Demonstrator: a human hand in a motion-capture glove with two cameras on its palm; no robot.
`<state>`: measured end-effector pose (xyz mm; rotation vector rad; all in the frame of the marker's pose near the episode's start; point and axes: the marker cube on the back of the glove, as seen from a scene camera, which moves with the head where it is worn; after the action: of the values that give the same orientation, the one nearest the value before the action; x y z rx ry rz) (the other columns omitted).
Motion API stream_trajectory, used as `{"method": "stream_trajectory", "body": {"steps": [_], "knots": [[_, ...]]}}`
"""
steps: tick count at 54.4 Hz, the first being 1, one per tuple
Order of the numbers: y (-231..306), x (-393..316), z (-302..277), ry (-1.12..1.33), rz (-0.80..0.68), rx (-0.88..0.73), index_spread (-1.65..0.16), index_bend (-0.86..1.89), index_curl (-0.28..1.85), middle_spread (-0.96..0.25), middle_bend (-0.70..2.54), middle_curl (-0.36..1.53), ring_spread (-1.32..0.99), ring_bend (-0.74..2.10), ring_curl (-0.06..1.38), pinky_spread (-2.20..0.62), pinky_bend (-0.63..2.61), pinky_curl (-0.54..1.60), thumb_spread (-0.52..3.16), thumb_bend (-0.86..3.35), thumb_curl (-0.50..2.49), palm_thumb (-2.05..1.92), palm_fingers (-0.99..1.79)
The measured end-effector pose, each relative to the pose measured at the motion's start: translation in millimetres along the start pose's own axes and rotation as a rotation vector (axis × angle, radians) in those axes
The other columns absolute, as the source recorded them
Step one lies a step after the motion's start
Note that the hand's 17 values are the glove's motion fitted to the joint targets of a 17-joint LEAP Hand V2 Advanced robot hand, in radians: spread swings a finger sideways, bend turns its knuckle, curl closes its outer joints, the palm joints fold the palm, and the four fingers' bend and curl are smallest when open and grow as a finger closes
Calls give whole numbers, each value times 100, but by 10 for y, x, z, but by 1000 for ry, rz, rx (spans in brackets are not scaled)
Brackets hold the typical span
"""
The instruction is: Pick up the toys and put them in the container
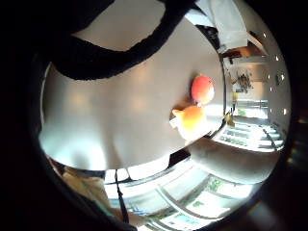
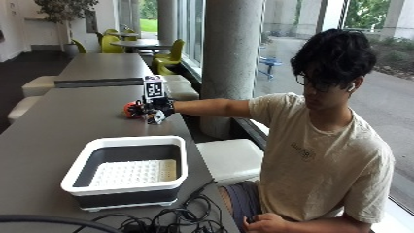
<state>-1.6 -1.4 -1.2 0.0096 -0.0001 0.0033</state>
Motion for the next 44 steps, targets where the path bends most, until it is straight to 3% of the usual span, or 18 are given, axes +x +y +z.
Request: {"method": "stream_trajectory", "body": {"steps": [6,13,19,25,29,34,44], "knots": [[8,-12,24,-49,2,-6,-19,21,11,-8,10,3,-7,14,1,-4,72,21,86,-1,1,-2,-8],[8,-11,27,-60,19,-5,-23,23,18,-10,12,7,-9,16,4,-5,78,27,119,-1,4,-3,-12],[17,-376,85,-501,106,-5,-25,22,23,-11,12,10,-10,16,7,-5,79,29,134,-2,7,-4,-14],[13,3,35,-63,25,-6,-26,21,26,-11,12,12,-11,16,9,-5,79,31,142,-2,9,-4,-15],[21,24,36,-59,38,-7,-26,20,28,-11,12,13,-11,16,10,-5,79,32,146,-2,10,-4,-15],[2,-109,57,-273,72,4,-27,20,30,-11,12,14,-11,16,11,-5,79,33,149,-2,11,-4,-15],[-88,313,20,0,70,44,-27,18,33,-11,14,16,-12,18,14,-5,78,34,152,-2,13,-4,-11]]}}
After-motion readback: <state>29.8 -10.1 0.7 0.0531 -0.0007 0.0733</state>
